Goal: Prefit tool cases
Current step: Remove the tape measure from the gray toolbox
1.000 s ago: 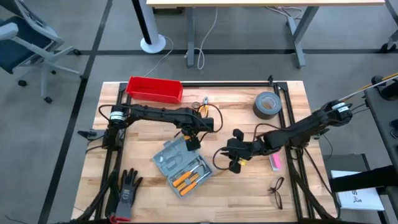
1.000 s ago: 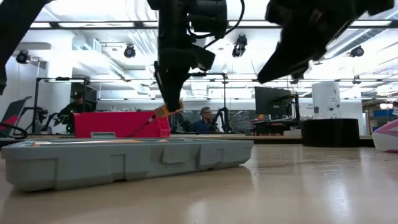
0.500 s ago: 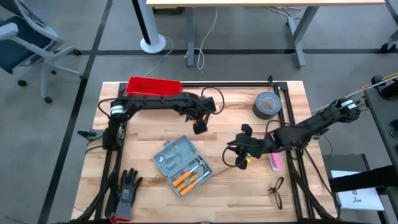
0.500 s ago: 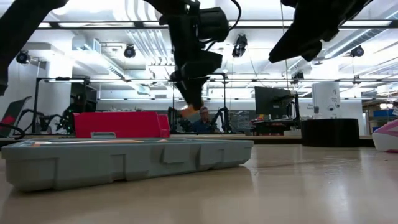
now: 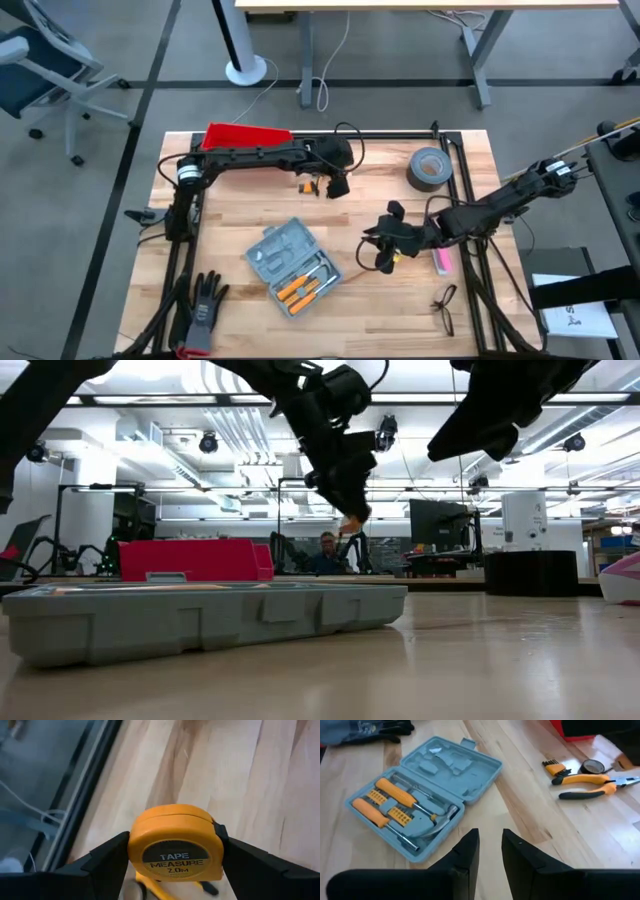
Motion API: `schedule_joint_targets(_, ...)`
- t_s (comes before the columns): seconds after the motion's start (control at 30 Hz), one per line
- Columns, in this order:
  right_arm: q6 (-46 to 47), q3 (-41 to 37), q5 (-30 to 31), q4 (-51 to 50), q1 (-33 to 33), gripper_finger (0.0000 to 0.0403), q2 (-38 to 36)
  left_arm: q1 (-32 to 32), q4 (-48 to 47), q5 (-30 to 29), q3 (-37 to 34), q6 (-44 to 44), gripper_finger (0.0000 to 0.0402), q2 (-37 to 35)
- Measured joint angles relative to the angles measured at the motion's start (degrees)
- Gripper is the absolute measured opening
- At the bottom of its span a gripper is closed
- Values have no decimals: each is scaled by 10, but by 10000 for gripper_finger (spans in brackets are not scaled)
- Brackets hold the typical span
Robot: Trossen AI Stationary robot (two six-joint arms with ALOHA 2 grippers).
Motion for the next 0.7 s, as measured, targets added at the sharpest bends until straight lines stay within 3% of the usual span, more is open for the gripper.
schedule_joint_targets(0.37, 15, 0, 4, 15, 10, 50, -1, 6, 79, 5, -2, 23, 284, 55)
schedule_joint_targets(0.7, 30, 0, 29, 15, 23, 61, -4, 14, 138, -3, -3, 8, 284, 105)
